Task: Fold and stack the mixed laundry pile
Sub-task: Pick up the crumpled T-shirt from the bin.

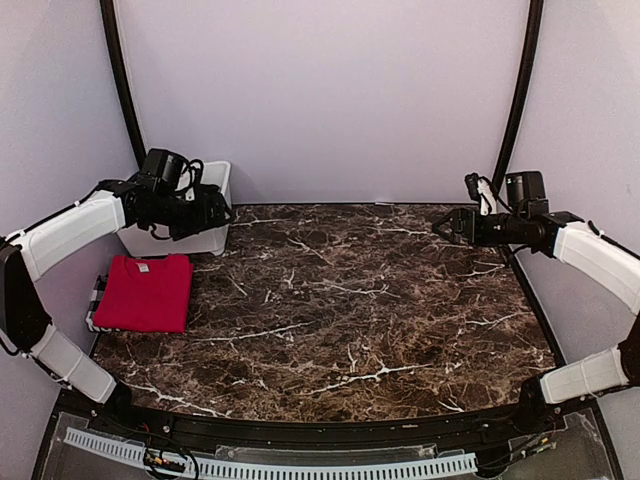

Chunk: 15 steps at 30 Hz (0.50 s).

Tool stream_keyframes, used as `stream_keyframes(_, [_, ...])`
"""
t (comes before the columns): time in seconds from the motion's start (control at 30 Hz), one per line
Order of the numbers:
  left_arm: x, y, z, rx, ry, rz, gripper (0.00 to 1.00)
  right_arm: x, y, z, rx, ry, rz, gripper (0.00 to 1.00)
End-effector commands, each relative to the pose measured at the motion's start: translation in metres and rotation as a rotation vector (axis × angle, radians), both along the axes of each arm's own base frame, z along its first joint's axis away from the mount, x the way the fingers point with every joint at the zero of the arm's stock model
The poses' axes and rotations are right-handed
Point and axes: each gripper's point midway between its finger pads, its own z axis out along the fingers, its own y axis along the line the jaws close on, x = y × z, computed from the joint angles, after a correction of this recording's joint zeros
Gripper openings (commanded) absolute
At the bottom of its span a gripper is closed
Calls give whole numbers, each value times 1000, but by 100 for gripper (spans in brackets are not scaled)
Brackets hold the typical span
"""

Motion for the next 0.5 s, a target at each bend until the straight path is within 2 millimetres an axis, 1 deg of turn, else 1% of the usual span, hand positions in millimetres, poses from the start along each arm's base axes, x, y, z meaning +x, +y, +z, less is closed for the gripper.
stream_keyframes(0.0, [24,30,44,-80,-75,64,99,9,8,30,20,-109,33,98])
stream_keyframes(0.03, [29,34,56,-109,-96,68,99,11,8,33,18,-119,31,98])
stream_keyframes(0.07, [36,53,61,-119,-103,112,99,12,8,35,16,-125,31,98])
stream_keyframes(0.1, [42,62,75,-133,-123,130,99,14,8,38,14,-133,31,98])
stream_keyframes(0.13, [51,80,75,-129,-119,172,99,15,8,41,11,-142,32,98])
stream_keyframes(0.17, [57,91,89,-125,-138,201,99,17,8,44,9,-152,35,98])
stream_keyframes(0.2, [70,107,98,-119,-154,236,99,19,8,46,7,-159,34,98])
stream_keyframes(0.23, [74,113,99,-109,-144,252,99,21,6,48,5,-165,28,98])
stream_keyframes(0.27, [86,134,104,-83,-157,302,99,23,4,50,4,-171,21,98])
stream_keyframes(0.3, [89,142,102,-65,-143,322,99,25,2,51,7,-172,16,98])
stream_keyframes(0.33, [102,155,103,-36,-150,358,99,26,0,53,12,-173,11,98])
stream_keyframes(0.37, [105,161,99,-22,-131,374,99,27,-2,53,17,-173,7,98])
stream_keyframes(0.4, [116,173,97,-6,-130,405,99,29,-4,54,24,-170,2,98])
stream_keyframes(0.43, [120,178,92,2,-114,416,99,29,-6,54,31,-169,0,98])
stream_keyframes(0.47, [130,187,86,13,-106,435,99,30,-7,53,36,-165,-2,98])
